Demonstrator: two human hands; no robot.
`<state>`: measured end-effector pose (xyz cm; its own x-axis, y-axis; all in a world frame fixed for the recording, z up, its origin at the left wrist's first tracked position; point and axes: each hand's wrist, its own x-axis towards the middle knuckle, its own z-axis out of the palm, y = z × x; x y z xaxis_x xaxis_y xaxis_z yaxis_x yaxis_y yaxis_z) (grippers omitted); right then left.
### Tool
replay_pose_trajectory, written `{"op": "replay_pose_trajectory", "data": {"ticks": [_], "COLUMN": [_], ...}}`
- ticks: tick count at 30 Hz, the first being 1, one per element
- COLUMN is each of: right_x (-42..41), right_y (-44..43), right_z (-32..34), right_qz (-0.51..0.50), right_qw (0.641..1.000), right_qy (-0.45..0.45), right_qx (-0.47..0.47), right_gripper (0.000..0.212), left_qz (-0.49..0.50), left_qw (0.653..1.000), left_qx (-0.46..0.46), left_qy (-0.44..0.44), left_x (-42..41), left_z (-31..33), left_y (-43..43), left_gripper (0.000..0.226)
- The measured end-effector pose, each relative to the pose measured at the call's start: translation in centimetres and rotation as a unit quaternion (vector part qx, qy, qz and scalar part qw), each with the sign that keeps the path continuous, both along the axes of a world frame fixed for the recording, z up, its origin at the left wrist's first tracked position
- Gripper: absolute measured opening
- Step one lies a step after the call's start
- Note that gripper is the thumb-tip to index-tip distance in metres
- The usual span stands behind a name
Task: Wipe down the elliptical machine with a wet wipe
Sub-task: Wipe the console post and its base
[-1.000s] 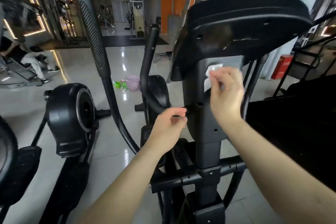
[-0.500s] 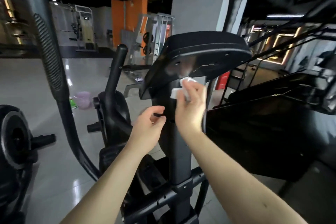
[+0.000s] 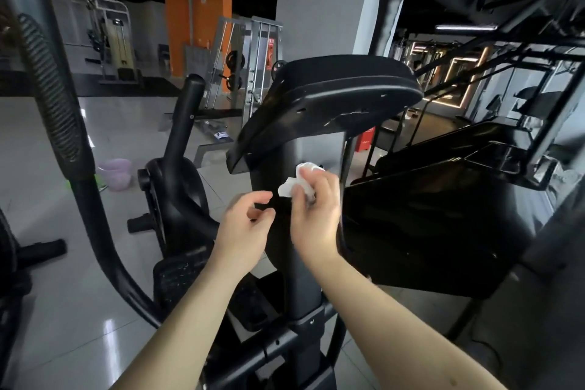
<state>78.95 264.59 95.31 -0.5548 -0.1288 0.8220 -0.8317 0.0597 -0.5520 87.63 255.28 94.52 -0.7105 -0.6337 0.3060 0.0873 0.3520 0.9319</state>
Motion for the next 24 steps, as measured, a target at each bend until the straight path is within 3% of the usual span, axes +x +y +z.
{"op": "replay_pose_trajectory", "data": {"ticks": [3, 5, 8, 11, 14, 19, 22, 24], "right_x": [-4.0, -6.8, -5.1, 0.0, 0.0, -5.6, -3.3, -0.5], "right_y": [1.0, 1.7, 1.4, 0.8, 1.2, 2.6, 1.9, 1.3], "right_z": [-0.1, 1.2, 1.5, -0.7, -1.8, -0.1, -1.2, -3.4], "right_qz": [-0.082, -0.123, -0.075, 0.030, 0.034, -0.066, -0.033, 0.014], "right_qw": [0.996, 0.991, 0.990, 0.994, 0.998, 0.971, 0.981, 0.992], "right_qy": [0.020, -0.040, -0.118, -0.098, -0.057, -0.212, -0.171, -0.121], "right_qx": [0.035, 0.021, -0.034, -0.027, 0.009, -0.092, -0.084, -0.023], "right_gripper": [0.011, 0.005, 0.009, 0.027, 0.020, 0.026, 0.027, 0.020], "left_qz": [-0.006, -0.011, -0.011, -0.006, -0.001, -0.006, -0.006, -0.001], "left_qw": [1.000, 1.000, 1.000, 1.000, 1.000, 0.999, 0.999, 1.000], "left_qx": [0.009, 0.014, 0.020, 0.017, 0.017, 0.015, 0.015, 0.005], "left_qy": [-0.010, -0.013, -0.009, -0.016, -0.024, -0.028, -0.030, -0.030], "left_x": [0.1, 0.2, 0.1, 0.1, 0.0, -0.1, -0.4, -0.5], "left_z": [-0.5, -0.8, -1.0, -1.0, -1.2, -1.7, -2.0, -2.3], "left_y": [-0.2, -0.2, -0.1, 0.0, 0.0, 0.6, 1.0, 1.1], "left_gripper": [0.027, 0.027, 0.027, 0.027, 0.027, 0.028, 0.028, 0.028]}}
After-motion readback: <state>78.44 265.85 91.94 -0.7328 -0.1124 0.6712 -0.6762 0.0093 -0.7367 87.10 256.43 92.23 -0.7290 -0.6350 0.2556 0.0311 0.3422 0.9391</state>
